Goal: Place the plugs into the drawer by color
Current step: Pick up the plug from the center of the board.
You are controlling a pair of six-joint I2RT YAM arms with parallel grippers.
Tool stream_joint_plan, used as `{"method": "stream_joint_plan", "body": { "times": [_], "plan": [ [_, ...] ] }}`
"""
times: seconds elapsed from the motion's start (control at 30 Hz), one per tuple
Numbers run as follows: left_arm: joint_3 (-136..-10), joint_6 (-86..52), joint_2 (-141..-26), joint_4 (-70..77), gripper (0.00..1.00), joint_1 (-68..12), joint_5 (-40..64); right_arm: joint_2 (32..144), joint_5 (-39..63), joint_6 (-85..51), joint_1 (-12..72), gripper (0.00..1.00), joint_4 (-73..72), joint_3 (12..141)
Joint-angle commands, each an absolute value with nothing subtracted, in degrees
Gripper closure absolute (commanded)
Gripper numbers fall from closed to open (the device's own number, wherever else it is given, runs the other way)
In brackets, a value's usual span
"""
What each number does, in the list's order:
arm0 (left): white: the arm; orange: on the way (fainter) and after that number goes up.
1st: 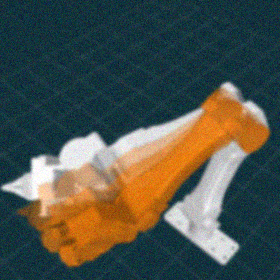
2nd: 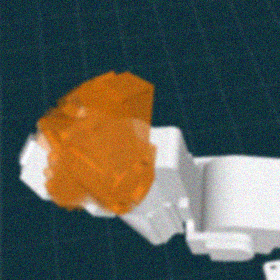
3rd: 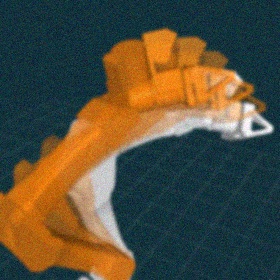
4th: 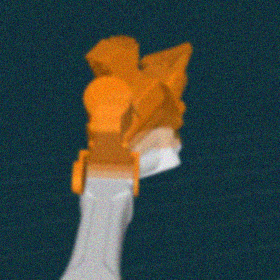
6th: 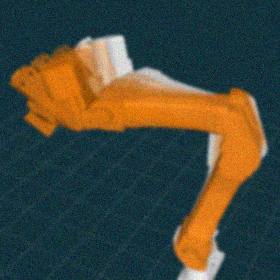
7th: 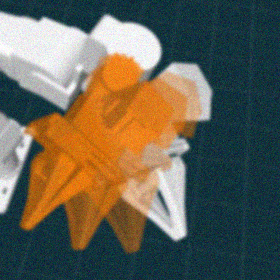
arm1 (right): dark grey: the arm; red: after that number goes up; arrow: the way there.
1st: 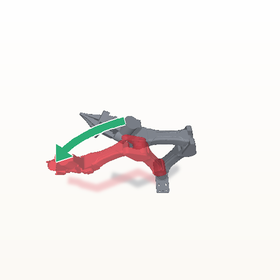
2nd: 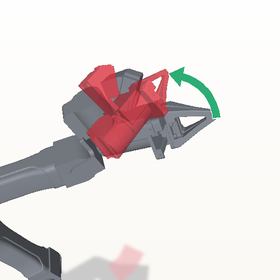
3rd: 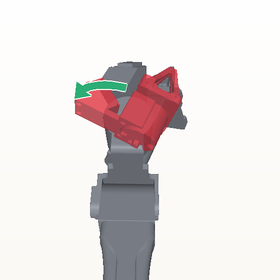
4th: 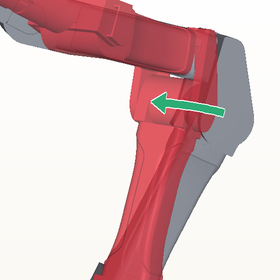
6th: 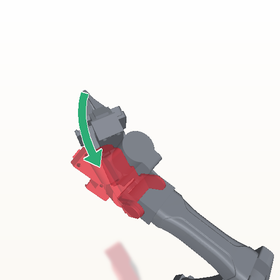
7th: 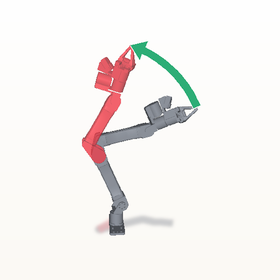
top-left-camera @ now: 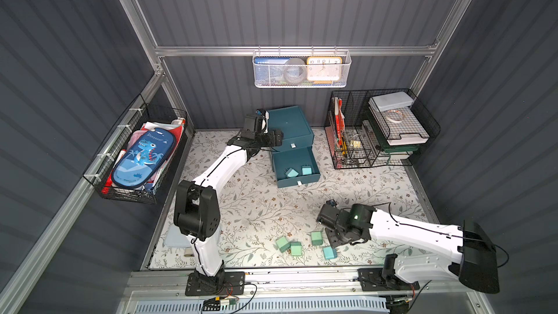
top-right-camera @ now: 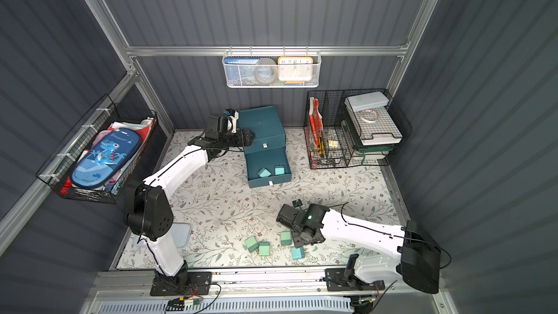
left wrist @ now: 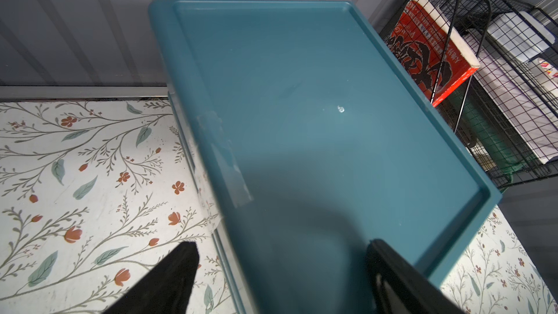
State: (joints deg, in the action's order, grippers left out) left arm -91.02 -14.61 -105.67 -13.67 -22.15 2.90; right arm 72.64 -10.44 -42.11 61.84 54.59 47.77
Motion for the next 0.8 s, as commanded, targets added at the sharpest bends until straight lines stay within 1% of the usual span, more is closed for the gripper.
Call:
{"method": "stream_joint_plan", "body": {
  "times": [0.0,0.27,0.43,0.5,0.67,0.77],
  "plan": [
    [-90.3,-13.3,-108.0,-17.8,0.08,-22.2,2.3,73.6,-9.0,-48.1,65.0,0.32,52.5,45.9],
    [-89.9,-13.5,-107.8,-17.3,0.09,-22.2,2.2,76.1,-9.8,-52.8,70.6,0.31,49.6,45.3],
    [-90.2,-13.6,-108.0,-17.1,0.09,-22.2,2.2,77.8,-12.9,-56.0,74.2,0.28,52.8,45.2],
    [-90.2,-13.7,-108.1,-17.0,0.09,-22.2,2.0,77.9,-13.1,-57.0,74.9,0.27,53.0,44.3],
    [-90.2,-13.9,-107.8,-17.0,0.09,-22.2,2.0,78.9,-12.5,-58.0,75.8,0.21,50.7,42.8],
    [-90.0,-13.9,-107.4,-17.0,0.09,-22.2,2.0,80.7,-12.7,-58.0,75.9,0.2,49.4,41.5]
  ]
}}
